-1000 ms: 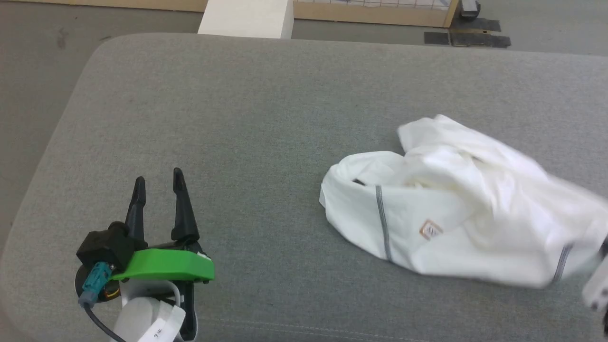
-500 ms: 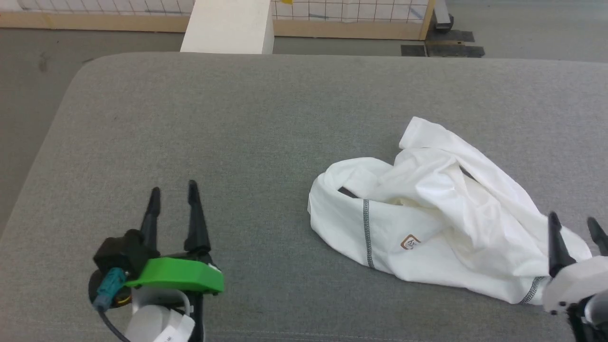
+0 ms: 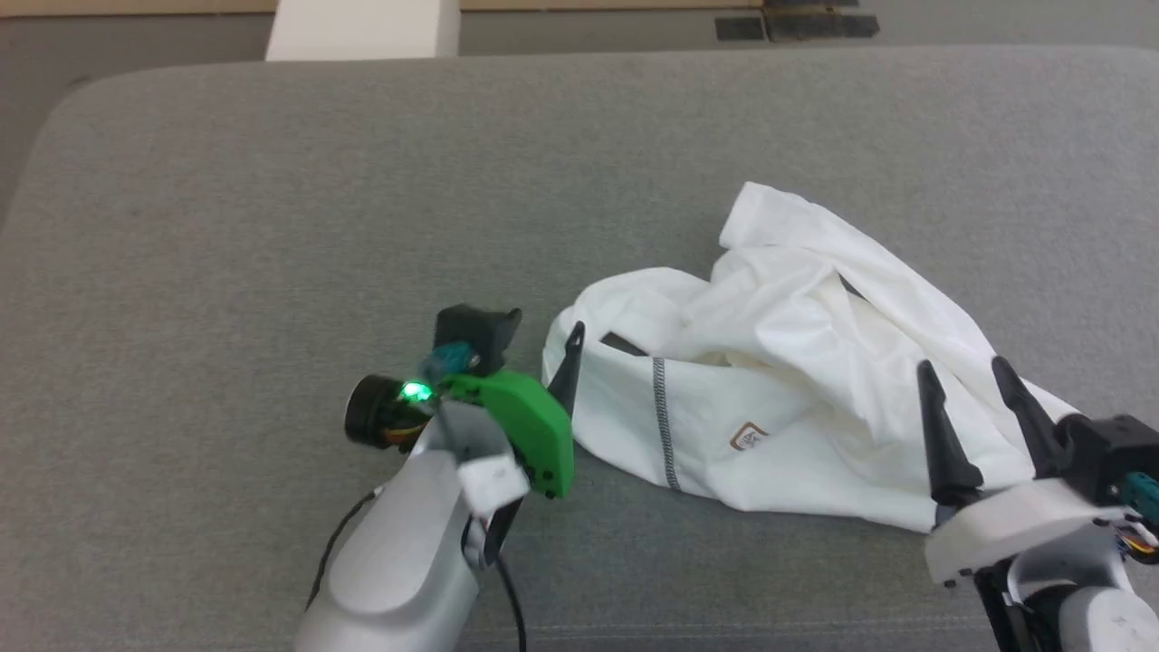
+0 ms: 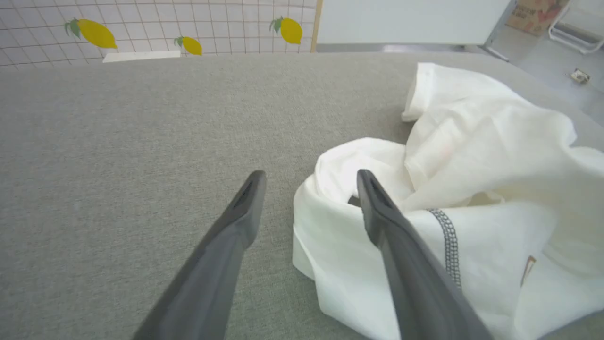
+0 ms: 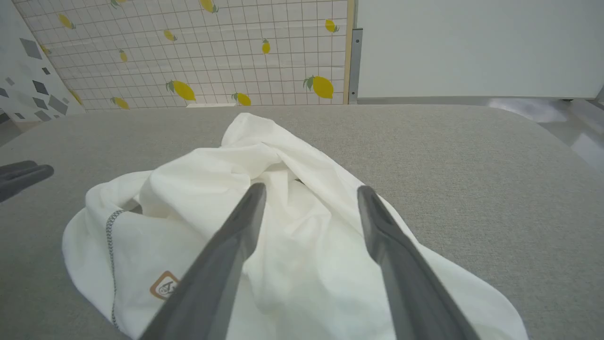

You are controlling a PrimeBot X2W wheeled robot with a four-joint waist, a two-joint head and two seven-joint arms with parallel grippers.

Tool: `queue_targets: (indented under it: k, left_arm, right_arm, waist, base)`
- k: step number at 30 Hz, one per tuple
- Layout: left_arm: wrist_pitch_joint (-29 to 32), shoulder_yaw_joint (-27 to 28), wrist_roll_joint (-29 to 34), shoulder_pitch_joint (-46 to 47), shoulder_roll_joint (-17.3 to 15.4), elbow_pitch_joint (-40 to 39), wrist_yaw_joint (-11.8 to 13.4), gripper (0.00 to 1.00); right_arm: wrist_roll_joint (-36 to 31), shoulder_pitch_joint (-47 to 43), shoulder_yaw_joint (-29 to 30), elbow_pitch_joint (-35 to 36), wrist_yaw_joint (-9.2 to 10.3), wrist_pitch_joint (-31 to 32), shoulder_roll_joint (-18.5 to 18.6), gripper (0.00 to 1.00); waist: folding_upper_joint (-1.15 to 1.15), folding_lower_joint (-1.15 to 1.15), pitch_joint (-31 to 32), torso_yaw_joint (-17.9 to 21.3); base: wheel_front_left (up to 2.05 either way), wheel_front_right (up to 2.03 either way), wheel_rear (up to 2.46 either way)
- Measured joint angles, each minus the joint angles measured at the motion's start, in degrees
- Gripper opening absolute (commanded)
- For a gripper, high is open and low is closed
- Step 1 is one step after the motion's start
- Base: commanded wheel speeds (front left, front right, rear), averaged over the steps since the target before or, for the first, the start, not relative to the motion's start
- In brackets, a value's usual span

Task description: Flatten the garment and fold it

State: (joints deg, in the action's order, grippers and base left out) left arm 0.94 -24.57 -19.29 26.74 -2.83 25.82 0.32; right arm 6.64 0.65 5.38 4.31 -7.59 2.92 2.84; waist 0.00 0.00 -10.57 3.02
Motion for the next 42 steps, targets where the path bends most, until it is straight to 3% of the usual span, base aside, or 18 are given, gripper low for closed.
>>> queue_targets:
  k: [6, 10, 11, 12, 13, 15, 21, 26, 31, 35, 36, 37, 38, 42]
  left_arm:
    - [17.12, -4.35, -0.15, 6.19, -0.02, 9.05, 1.81, 1.00]
    - [25.07, -5.59, 0.47, 8.52, -0.52, 10.91, 2.76, 1.00]
    - [26.29, -5.54, 0.13, 8.70, -0.52, 10.81, 2.65, 0.42]
    - [26.80, -5.31, -0.32, 8.80, -0.62, 10.45, 2.47, 0.05]
    - [26.47, -4.89, -0.69, 8.79, -0.67, 9.82, 2.33, 0.00]
    - [23.73, -3.54, -1.49, 8.24, -0.82, 8.56, 2.63, 0.00]
    - [8.05, 3.79, -4.36, 5.58, -1.43, 2.46, 6.38, 0.00]
    - [-0.74, 10.79, -6.11, 0.26, -4.20, -2.85, 10.43, 0.00]
    - [-2.48, 15.81, -8.24, -8.13, -7.19, -7.66, 14.04, 0.00]
    - [0.36, 17.25, -9.87, -15.07, -8.02, -10.57, 15.77, 0.00]
    - [1.76, 17.07, -10.99, -16.72, -7.99, -11.12, 15.71, 0.40]
    - [2.90, 16.75, -11.76, -18.25, -7.93, -11.61, 15.27, 0.56]
    - [3.08, 16.73, -12.18, -19.28, -7.80, -11.96, 15.08, 1.00]
    - [-3.43, 18.17, -14.24, -21.20, -6.56, -15.25, 12.07, 1.00]
  right_arm:
    - [1.00, 1.73, -1.45, -1.51, 0.00, -1.04, 0.01, 1.00]
    - [1.48, 1.74, -1.43, -2.43, 0.00, -1.53, 0.00, 1.00]
    - [1.60, 1.74, -1.42, -2.59, 0.00, -1.64, 0.01, 1.00]
    - [1.66, 1.74, -1.41, -2.78, 0.00, -1.77, 0.01, 1.00]
    - [1.76, 1.74, -1.40, -2.91, 0.00, -1.78, 0.01, 1.00]
    - [1.94, 1.74, -1.38, -3.04, 0.00, -1.94, 0.00, 1.00]
    - [1.88, 1.79, -1.85, -3.00, 0.00, -2.02, 0.02, 1.00]
    - [1.74, 1.85, -1.86, -2.64, 0.00, -1.93, 0.02, 1.00]
    - [1.44, 1.82, -1.79, -2.33, 0.00, -1.43, 0.03, 1.00]
    - [1.40, 1.69, -1.85, -2.05, 0.00, -0.88, 0.03, 1.00]
    - [1.40, 1.68, -1.94, -1.99, 0.00, -0.78, 0.03, 1.00]
    - [1.37, 1.68, -2.08, -1.94, 0.00, -0.48, 0.03, 1.00]
    - [1.33, 1.68, -2.43, -1.92, 0.00, -0.30, 0.03, 1.00]
    - [0.42, 1.75, -4.95, -1.76, 0.00, 0.79, 0.03, 1.00]
  waist:
    - [0.00, 0.00, -2.05, 2.83]
    - [0.00, 0.00, -2.93, 4.30]
    - [0.00, 0.00, -3.03, 4.51]
    - [0.00, 0.00, -3.08, 4.68]
    - [0.00, 0.00, -3.03, 4.71]
    - [0.00, 0.00, -2.91, 4.49]
    - [0.00, 0.00, -1.91, 2.57]
    - [0.00, 0.00, -0.78, 0.37]
    - [0.00, 0.00, 0.46, -1.85]
    - [0.00, 0.00, 1.26, -3.49]
    - [0.00, 0.00, 1.42, -3.94]
    - [0.00, 0.00, 1.58, -4.38]
    - [0.00, 0.00, 1.69, -4.72]
    - [0.00, 0.00, 2.11, -6.02]
  base:
    - [0.00, 0.00, 0.00]
    - [0.00, 0.00, 0.00]
    - [0.00, 0.00, 0.00]
    - [0.00, 0.00, 0.00]
    - [0.00, 0.00, 0.00]
    - [0.00, 0.00, 0.00]
    - [0.00, 0.00, 0.00]
    - [0.00, 0.00, 0.00]
    - [0.00, 0.00, 0.00]
    - [0.00, 0.00, 0.00]
    - [0.00, 0.00, 0.00]
    - [0.00, 0.00, 0.00]
    - [0.00, 0.00, 0.00]
    - [0.00, 0.00, 0.00]
